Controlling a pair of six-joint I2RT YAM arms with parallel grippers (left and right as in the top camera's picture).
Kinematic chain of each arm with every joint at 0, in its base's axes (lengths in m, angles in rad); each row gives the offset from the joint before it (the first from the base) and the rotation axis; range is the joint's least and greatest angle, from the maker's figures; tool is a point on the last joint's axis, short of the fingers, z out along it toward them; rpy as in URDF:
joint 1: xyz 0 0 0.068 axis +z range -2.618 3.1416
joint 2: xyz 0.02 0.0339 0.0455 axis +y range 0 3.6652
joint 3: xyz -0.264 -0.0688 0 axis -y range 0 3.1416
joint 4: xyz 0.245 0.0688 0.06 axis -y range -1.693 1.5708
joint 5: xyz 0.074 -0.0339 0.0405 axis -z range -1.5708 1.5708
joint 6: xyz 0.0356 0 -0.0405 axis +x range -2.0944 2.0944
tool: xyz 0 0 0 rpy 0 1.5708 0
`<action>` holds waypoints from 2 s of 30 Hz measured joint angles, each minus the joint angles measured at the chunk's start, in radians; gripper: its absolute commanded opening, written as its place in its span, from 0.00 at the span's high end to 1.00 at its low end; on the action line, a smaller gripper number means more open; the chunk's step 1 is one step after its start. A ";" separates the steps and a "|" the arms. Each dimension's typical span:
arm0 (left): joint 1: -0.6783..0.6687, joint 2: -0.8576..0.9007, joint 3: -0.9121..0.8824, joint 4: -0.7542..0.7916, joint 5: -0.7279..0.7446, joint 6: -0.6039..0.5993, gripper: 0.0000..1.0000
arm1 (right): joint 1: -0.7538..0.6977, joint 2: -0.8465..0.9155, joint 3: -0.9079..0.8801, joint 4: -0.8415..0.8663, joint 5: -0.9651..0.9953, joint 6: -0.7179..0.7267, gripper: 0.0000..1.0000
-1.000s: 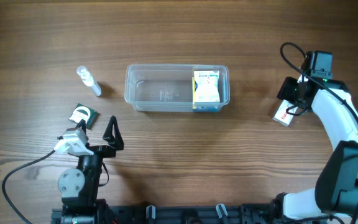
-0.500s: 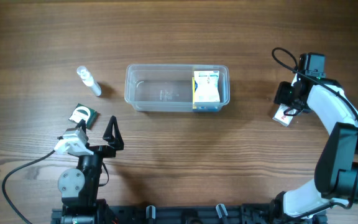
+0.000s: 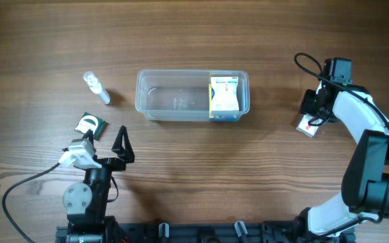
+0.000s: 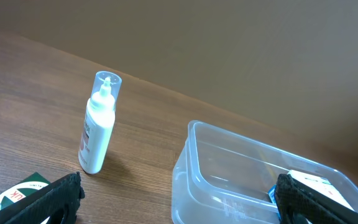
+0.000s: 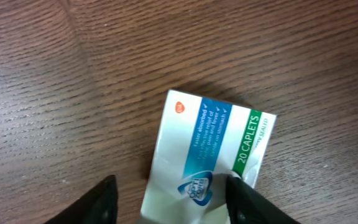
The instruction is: Pack container
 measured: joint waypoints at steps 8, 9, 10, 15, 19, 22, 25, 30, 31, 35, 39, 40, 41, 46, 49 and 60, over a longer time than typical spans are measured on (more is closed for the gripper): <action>0.000 0.000 0.000 0.000 0.000 0.000 0.00 | 0.000 0.000 0.000 -0.001 -0.001 0.000 0.30; 0.000 0.000 0.000 0.000 0.000 0.000 0.00 | 0.000 0.000 0.000 -0.002 0.000 0.000 0.27; 0.000 0.000 0.000 0.000 0.000 0.000 0.00 | 0.000 0.000 0.001 -0.007 0.000 0.000 0.25; 0.000 0.000 0.000 0.000 0.000 0.000 0.00 | 0.000 0.000 0.017 -0.059 0.001 0.002 0.17; 0.000 0.000 0.000 0.000 0.000 0.000 0.00 | 0.000 0.000 0.042 -0.120 0.000 0.005 0.16; 0.000 0.000 0.000 0.000 0.000 0.000 0.00 | 0.000 0.000 0.054 -0.148 0.013 0.029 0.16; 0.000 0.000 0.000 0.000 0.000 0.000 0.00 | 0.000 0.000 0.056 -0.174 0.031 0.062 0.16; 0.000 0.000 0.000 0.000 0.000 0.000 0.00 | 0.000 0.001 0.056 -0.212 0.042 0.122 0.16; 0.000 0.000 0.000 0.000 0.000 0.000 0.00 | 0.000 0.001 0.056 -0.219 0.043 0.132 0.16; 0.000 0.000 0.000 0.000 0.000 0.000 0.00 | 0.000 0.001 0.056 -0.227 0.045 0.167 0.19; 0.000 0.000 0.000 0.000 0.000 0.000 0.00 | 0.000 0.001 0.056 -0.227 0.046 0.195 0.23; 0.000 0.000 0.000 0.000 0.000 0.000 0.00 | 0.000 0.001 0.056 -0.226 0.046 0.202 0.24; 0.000 0.000 0.000 0.000 0.000 0.000 0.00 | 0.000 0.002 0.056 -0.225 0.046 0.208 0.24; 0.000 0.000 0.000 0.000 0.000 0.000 0.00 | 0.000 0.003 0.051 -0.187 0.046 0.227 0.25; 0.000 0.000 0.000 0.000 0.000 0.000 0.00 | 0.000 0.003 0.010 -0.131 0.049 0.230 0.25; 0.000 0.000 0.000 0.000 0.000 0.000 0.00 | 0.000 0.003 -0.042 -0.072 0.053 0.230 0.41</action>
